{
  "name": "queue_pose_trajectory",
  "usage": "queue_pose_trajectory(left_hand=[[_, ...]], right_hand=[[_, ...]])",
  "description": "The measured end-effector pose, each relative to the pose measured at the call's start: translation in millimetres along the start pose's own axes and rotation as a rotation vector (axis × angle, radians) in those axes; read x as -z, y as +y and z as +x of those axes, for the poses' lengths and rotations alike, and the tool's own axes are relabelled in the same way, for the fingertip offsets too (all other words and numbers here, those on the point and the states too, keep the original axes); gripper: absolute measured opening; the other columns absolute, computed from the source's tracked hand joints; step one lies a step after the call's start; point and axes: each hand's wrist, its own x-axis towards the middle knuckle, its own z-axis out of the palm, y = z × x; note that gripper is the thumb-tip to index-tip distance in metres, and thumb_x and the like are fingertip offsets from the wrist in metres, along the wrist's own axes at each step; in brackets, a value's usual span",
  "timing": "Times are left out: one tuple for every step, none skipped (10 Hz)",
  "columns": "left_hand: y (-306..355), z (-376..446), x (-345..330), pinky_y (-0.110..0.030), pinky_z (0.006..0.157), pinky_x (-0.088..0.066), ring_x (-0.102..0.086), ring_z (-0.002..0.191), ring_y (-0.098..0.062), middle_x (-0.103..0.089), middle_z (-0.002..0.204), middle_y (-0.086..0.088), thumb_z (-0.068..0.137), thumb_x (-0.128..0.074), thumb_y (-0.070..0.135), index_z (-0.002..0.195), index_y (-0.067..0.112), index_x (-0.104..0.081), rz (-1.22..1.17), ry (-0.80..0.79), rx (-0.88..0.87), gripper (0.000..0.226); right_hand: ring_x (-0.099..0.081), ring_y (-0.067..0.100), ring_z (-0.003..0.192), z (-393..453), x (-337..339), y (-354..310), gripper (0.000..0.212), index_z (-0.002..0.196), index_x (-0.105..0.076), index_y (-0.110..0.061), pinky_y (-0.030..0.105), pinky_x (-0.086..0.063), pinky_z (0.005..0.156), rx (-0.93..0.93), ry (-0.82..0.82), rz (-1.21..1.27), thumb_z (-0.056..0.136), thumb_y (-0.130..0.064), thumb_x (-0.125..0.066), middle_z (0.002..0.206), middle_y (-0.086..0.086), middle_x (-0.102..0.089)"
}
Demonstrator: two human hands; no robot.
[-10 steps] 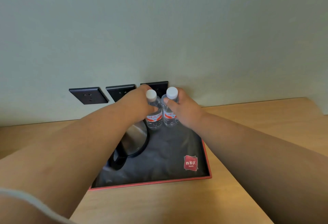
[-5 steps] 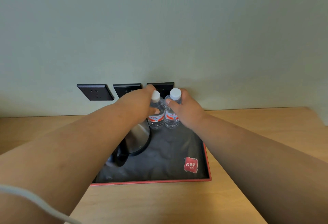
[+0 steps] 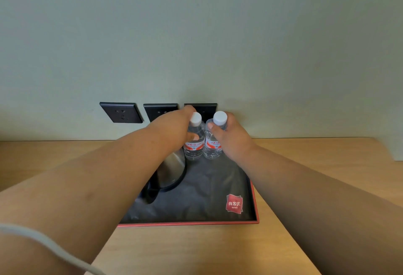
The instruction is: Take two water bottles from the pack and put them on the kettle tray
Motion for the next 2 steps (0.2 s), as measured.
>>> queue_pose_trajectory(left_hand=[[7, -7, 3, -0.035, 0.076, -0.041, -0.057, 0.091, -0.024, -0.068, 0.120, -0.012, 0.086, -0.079, 0.031, 0.140, 0.021, -0.043, -0.005, 0.010, 0.012, 0.066], [10, -20, 7, -0.038, 0.086, -0.048, -0.064, 0.115, -0.032, -0.062, 0.139, -0.013, 0.083, -0.082, 0.031, 0.155, 0.025, -0.027, -0.014, 0.090, 0.037, 0.091]], right_hand=[[-0.057, 0.014, 0.092, -4, 2, -5, 0.024, 0.105, -0.046, -0.029, 0.016, -0.037, 0.064, -0.016, -0.013, 0.005, 0.086, -0.035, -0.061, 0.090, -0.012, -0.058], [-0.056, 0.018, 0.109, -10, 11, -6, 0.054, 0.124, -0.043, -0.027, 0.023, -0.042, 0.082, -0.033, -0.042, 0.023, 0.078, -0.042, -0.068, 0.112, -0.008, -0.060]])
